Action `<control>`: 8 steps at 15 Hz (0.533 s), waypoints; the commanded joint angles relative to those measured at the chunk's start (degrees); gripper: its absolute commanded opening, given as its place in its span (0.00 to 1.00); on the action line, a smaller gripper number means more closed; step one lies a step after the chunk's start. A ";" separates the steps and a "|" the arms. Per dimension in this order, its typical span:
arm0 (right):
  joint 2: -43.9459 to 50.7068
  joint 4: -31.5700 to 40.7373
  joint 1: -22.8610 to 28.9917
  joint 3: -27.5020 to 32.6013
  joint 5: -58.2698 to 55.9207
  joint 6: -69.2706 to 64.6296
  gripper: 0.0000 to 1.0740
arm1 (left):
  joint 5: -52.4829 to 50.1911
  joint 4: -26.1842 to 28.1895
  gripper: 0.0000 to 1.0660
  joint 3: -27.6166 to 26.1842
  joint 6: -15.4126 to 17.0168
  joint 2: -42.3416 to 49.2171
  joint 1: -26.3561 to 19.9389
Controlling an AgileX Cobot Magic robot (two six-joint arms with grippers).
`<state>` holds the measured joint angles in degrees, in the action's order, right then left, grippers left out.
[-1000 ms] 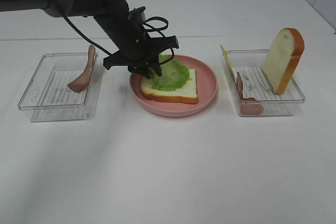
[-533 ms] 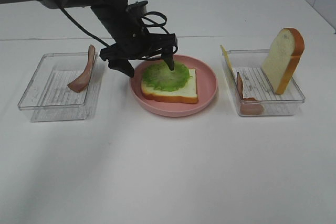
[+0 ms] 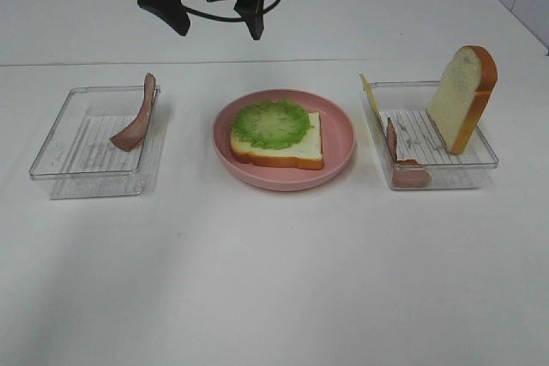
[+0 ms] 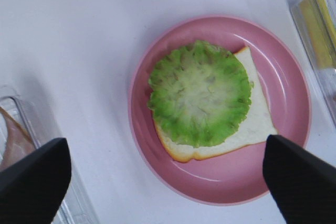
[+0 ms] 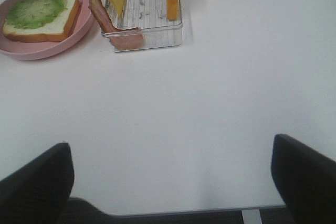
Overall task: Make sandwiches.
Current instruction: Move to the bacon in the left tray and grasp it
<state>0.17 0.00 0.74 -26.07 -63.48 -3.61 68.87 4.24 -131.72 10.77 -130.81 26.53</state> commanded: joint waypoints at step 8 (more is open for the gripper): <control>1.89 0.00 -0.11 0.23 0.52 0.23 0.92 | 6.59 -1.72 0.86 5.04 0.23 8.71 -10.49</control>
<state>0.17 0.00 0.74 -26.07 -63.48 -3.61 69.56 1.72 -127.14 10.83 -122.61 17.07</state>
